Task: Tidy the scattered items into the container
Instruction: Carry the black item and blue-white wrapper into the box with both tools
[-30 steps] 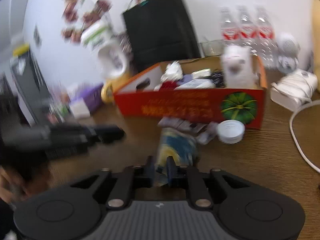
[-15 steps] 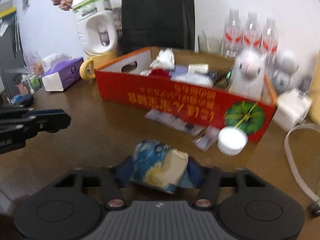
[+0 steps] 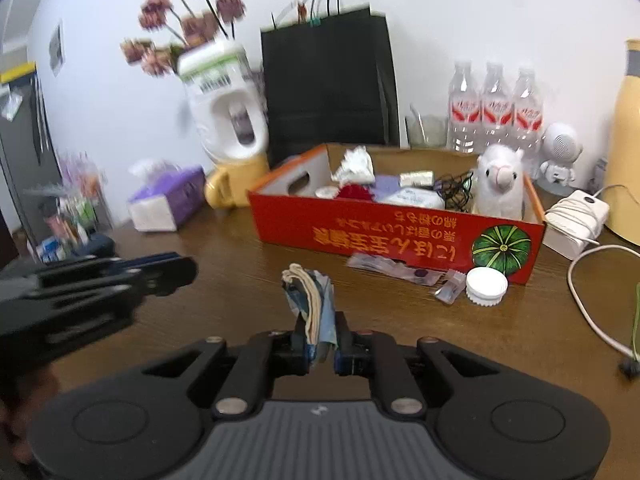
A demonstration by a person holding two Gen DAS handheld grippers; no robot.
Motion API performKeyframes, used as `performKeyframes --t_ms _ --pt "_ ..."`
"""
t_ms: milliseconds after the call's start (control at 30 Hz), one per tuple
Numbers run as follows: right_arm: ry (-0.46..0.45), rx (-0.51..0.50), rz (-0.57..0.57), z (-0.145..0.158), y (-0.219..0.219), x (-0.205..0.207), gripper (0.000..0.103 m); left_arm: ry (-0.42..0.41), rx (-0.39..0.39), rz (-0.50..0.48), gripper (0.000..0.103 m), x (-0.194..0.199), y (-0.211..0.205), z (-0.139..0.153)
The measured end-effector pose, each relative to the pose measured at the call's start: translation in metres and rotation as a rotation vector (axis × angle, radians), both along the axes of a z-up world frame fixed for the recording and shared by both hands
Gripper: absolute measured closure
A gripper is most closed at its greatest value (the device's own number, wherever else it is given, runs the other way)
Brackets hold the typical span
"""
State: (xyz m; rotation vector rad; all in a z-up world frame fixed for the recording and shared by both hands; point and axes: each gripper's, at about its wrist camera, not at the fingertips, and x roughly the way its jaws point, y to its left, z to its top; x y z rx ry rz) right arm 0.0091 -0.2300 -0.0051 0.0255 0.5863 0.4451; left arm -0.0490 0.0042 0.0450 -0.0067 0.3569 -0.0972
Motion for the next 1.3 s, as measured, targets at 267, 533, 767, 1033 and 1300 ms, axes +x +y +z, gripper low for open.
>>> performKeyframes --t_ms 267,533,767,1033,1300 --pt "-0.156 0.001 -0.032 0.011 0.014 -0.076 0.093 -0.155 0.019 0.038 0.089 -0.058 -0.022 0.004" --pt "-0.181 0.033 -0.044 0.026 0.011 -0.066 0.093 -0.203 0.003 0.045 0.089 -0.049 -0.018 0.015" --pt "-0.171 0.077 -0.053 0.031 0.016 -0.001 0.093 -0.21 -0.013 0.052 0.089 0.02 -0.014 0.026" --pt "-0.153 0.128 -0.107 0.06 0.015 0.118 0.093 -0.18 -0.037 0.075 0.089 0.141 -0.012 0.061" --pt "0.07 0.072 -0.071 0.058 0.025 0.225 0.092 0.115 -0.048 0.093 0.089 0.246 -0.003 0.055"
